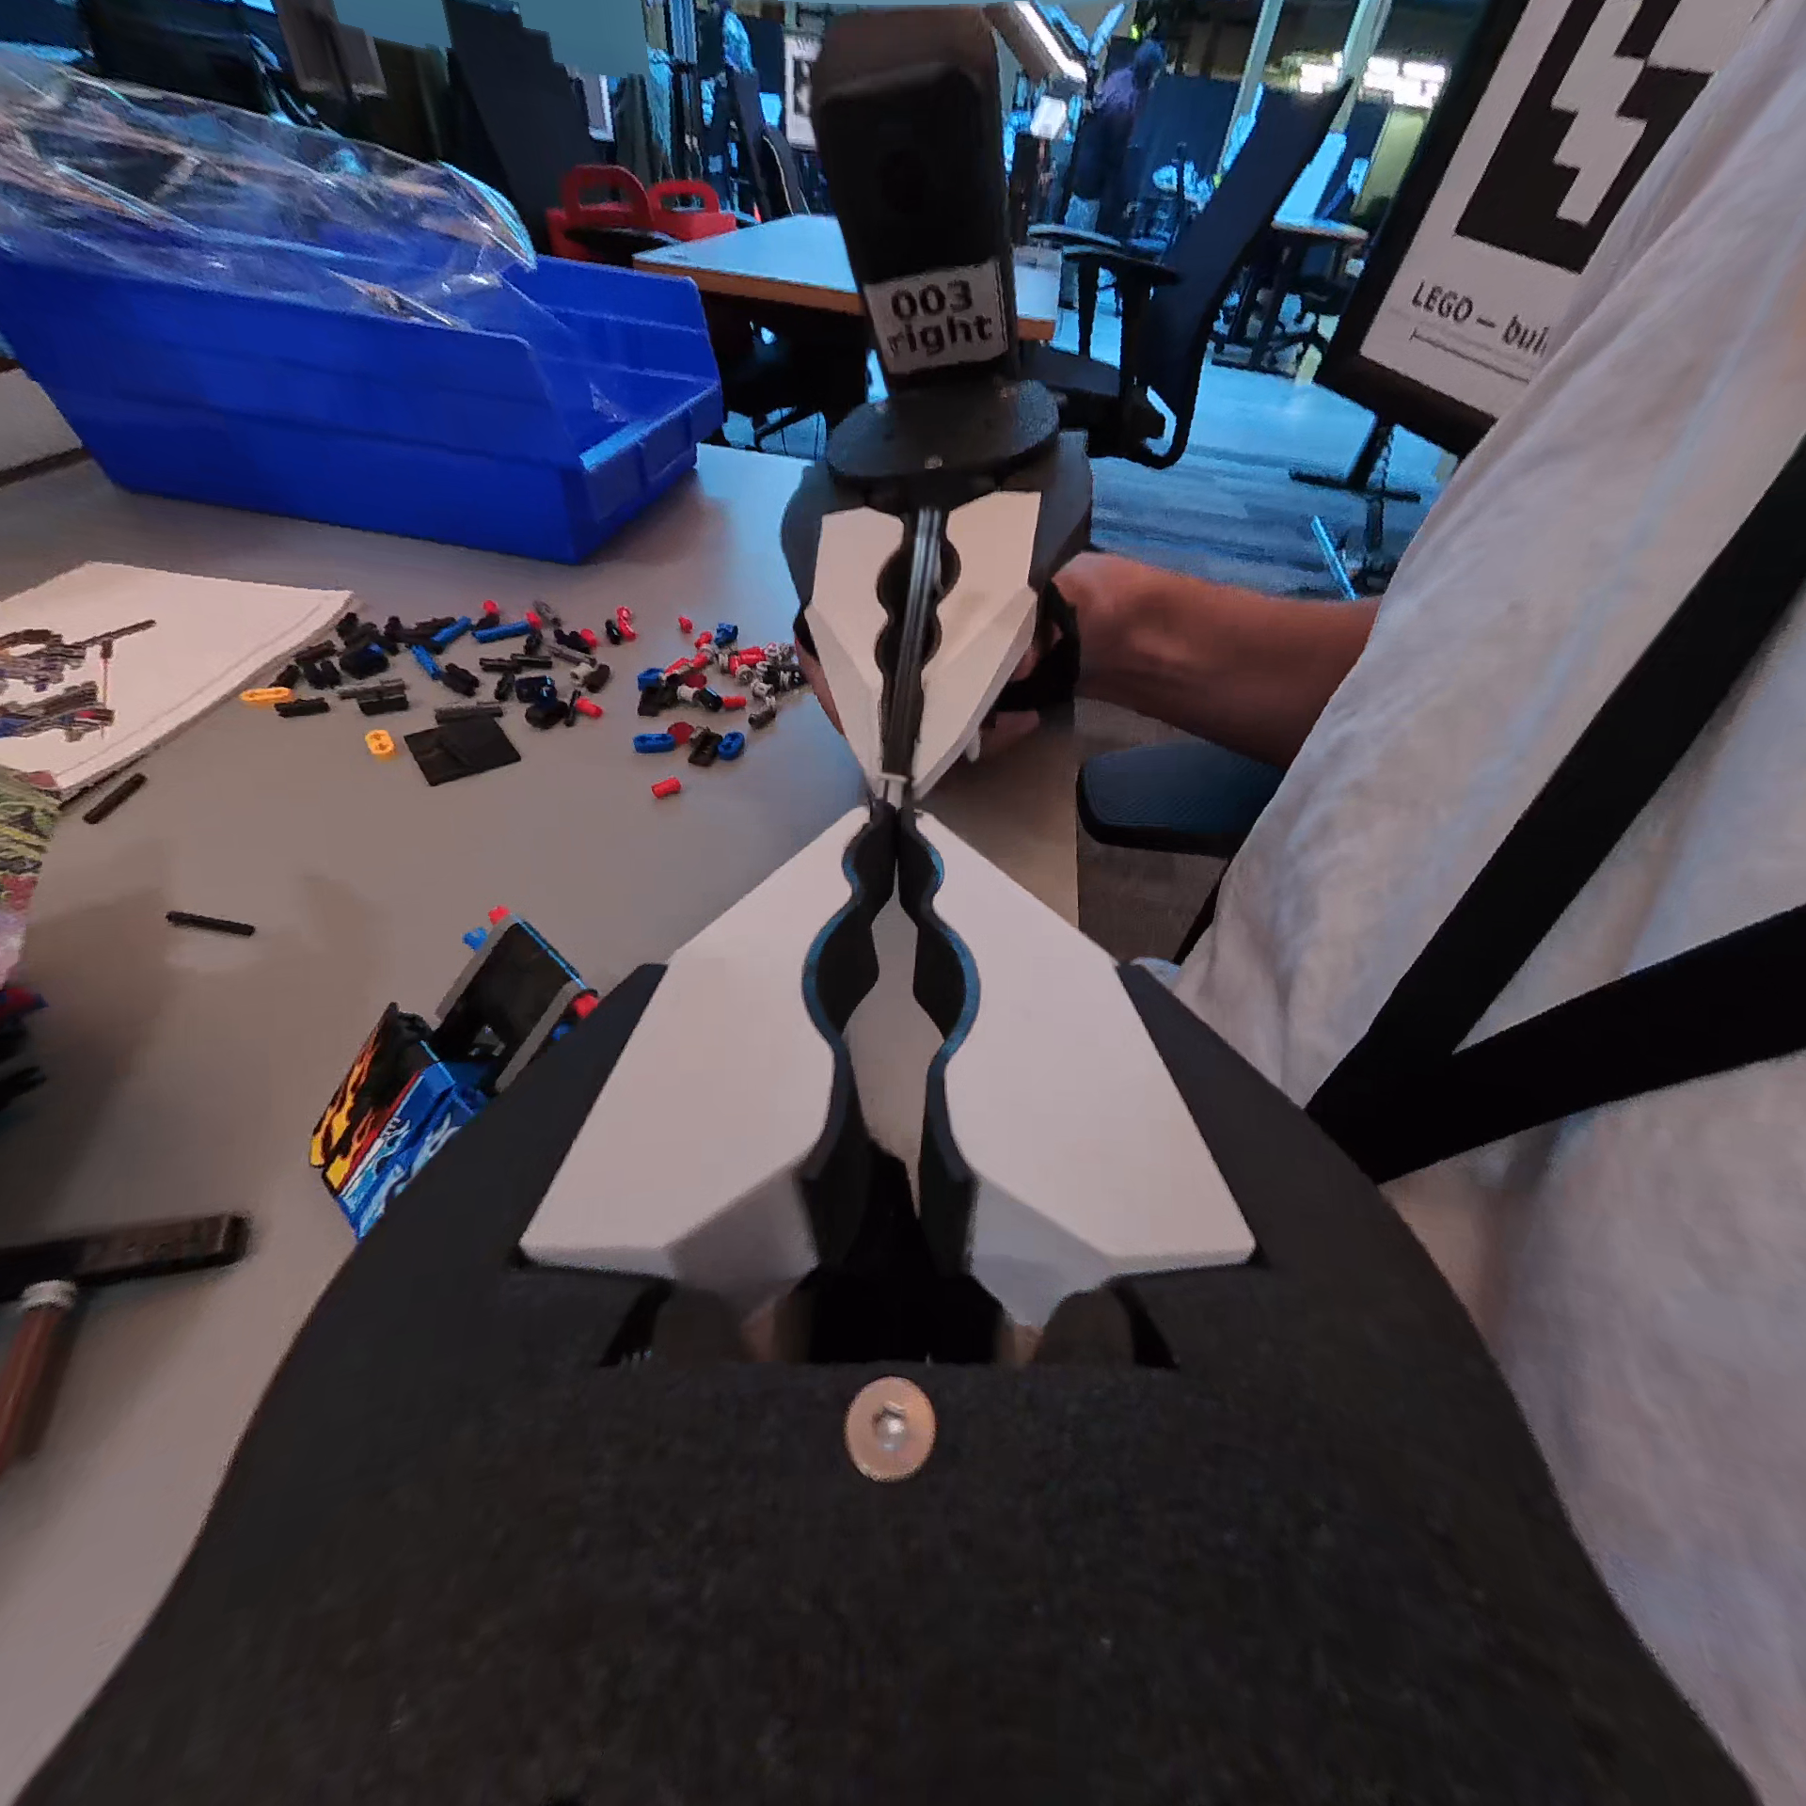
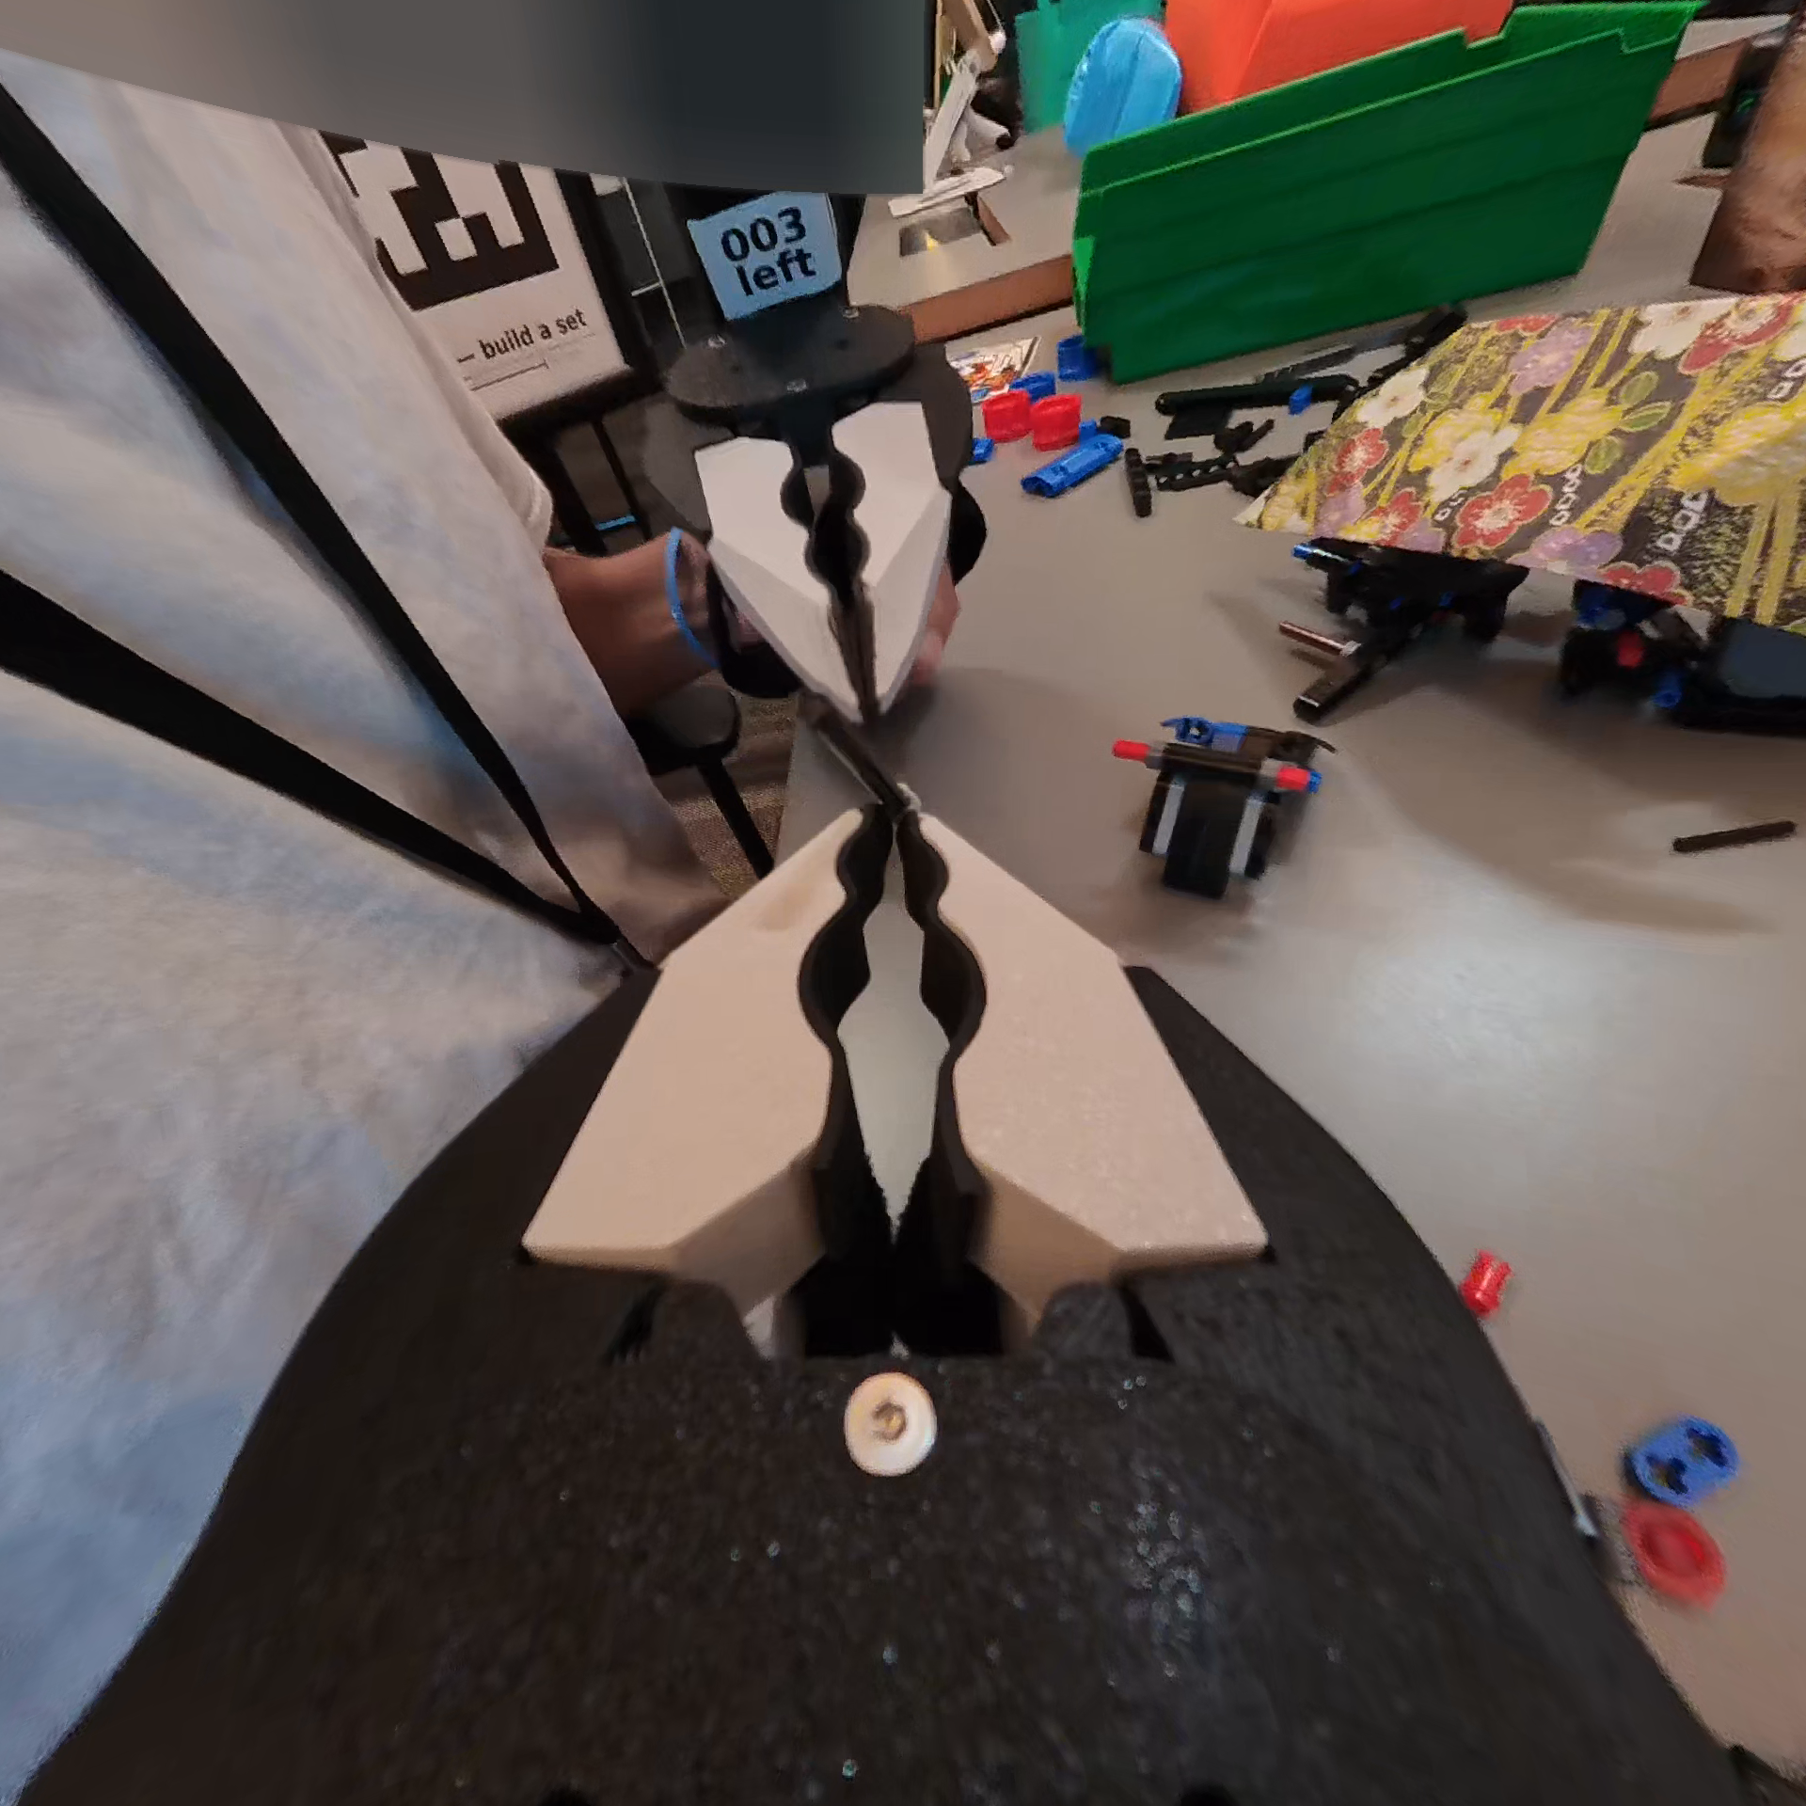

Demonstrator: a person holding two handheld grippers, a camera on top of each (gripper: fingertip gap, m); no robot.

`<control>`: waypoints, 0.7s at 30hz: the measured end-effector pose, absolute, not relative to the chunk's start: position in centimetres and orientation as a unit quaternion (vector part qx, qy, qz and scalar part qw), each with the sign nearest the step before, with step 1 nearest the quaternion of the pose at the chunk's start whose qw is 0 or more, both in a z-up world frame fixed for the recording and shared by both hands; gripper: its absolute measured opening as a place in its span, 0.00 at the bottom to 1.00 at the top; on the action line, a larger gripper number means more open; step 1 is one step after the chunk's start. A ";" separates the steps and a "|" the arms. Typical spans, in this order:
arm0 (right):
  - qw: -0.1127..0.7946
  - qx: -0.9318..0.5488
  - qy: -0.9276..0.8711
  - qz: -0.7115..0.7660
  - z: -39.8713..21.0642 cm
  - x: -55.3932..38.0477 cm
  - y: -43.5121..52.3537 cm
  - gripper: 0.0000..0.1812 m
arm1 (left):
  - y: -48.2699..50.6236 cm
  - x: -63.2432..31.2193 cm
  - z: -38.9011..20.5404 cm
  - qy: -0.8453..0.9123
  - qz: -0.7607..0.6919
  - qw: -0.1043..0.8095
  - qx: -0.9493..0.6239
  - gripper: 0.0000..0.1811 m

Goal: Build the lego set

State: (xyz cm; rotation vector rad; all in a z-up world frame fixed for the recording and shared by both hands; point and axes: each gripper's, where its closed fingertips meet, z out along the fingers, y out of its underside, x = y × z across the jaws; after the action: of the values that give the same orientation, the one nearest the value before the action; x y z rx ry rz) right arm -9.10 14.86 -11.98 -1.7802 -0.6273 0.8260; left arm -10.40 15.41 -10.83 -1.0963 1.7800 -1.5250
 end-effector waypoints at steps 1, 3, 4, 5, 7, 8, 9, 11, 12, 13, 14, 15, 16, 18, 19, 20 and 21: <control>0.514 -0.741 -0.259 0.345 -12.0 -9.0 14.9 0.01 | 15.7 -10.3 -10.6 0.653 -0.571 0.276 -0.414 0.00; 0.510 -0.745 -0.257 0.344 -12.1 -9.1 15.1 0.00 | 16.2 -9.9 -10.7 0.645 -0.574 0.263 -0.431 0.00; 0.508 -0.750 -0.257 0.338 -12.3 -9.1 15.2 0.00 | 16.1 -9.7 -10.5 0.640 -0.582 0.254 -0.433 0.00; 0.502 -0.758 -0.261 0.324 -12.7 -9.1 15.4 0.00 | 15.6 -9.5 -9.9 0.633 -0.594 0.250 -0.430 0.03; 0.487 -0.774 -0.273 0.300 -13.6 -9.5 15.5 0.00 | 14.3 -9.0 -9.4 0.644 -0.593 0.242 -0.419 0.09; 0.483 -0.777 -0.277 0.294 -13.8 -9.7 15.6 0.00 | 13.8 -8.6 -9.7 0.659 -0.575 0.246 -0.417 0.11; 0.481 -0.779 -0.279 0.290 -14.0 -9.8 15.7 0.00 | 14.1 -8.1 -10.2 0.673 -0.549 0.260 -0.422 0.12; 0.469 -0.794 -0.274 0.272 -14.7 -9.2 15.9 0.00 | 16.2 -7.8 -10.4 0.674 -0.511 0.299 -0.443 0.12; 0.464 -0.802 -0.270 0.261 -15.0 -8.8 15.9 0.00 | 17.1 -8.0 -10.4 0.666 -0.508 0.302 -0.455 0.12; 0.456 -0.810 -0.267 0.253 -15.2 -8.4 15.7 0.00 | 17.7 -8.4 -10.4 0.660 -0.512 0.294 -0.465 0.12; 0.446 -0.817 -0.267 0.249 -15.4 -8.1 15.5 0.00 | 17.8 -9.0 -10.6 0.656 -0.516 0.282 -0.473 0.13; 0.440 -0.822 -0.268 0.243 -15.5 -7.9 15.3 0.00 | 18.0 -9.4 -11.0 0.654 -0.512 0.277 -0.483 0.13; 0.443 -0.825 -0.266 0.228 -15.3 -7.4 15.4 0.00 | 18.4 -9.8 -11.5 0.653 -0.502 0.280 -0.493 0.13; 0.449 -0.830 -0.264 0.201 -15.2 -6.6 15.9 0.01 | 19.4 -10.2 -12.8 0.650 -0.467 0.287 -0.526 0.12; 0.449 -0.834 -0.261 0.188 -15.4 -6.3 16.3 0.04 | 19.8 -10.3 -13.5 0.648 -0.449 0.287 -0.544 0.11; 0.449 -0.838 -0.256 0.176 -15.6 -5.9 16.8 0.06 | 19.8 -10.5 -14.3 0.655 -0.432 0.279 -0.554 0.11; 0.445 -0.842 -0.252 0.170 -15.9 -5.6 17.2 0.09 | 19.8 -10.6 -15.2 0.661 -0.406 0.274 -0.569 0.12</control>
State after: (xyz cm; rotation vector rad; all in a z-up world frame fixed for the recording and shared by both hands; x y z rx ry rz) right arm -5.62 17.18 -15.92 -2.0869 -0.6233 0.4207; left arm -10.62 19.82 -15.17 -1.5303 1.7761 -1.0910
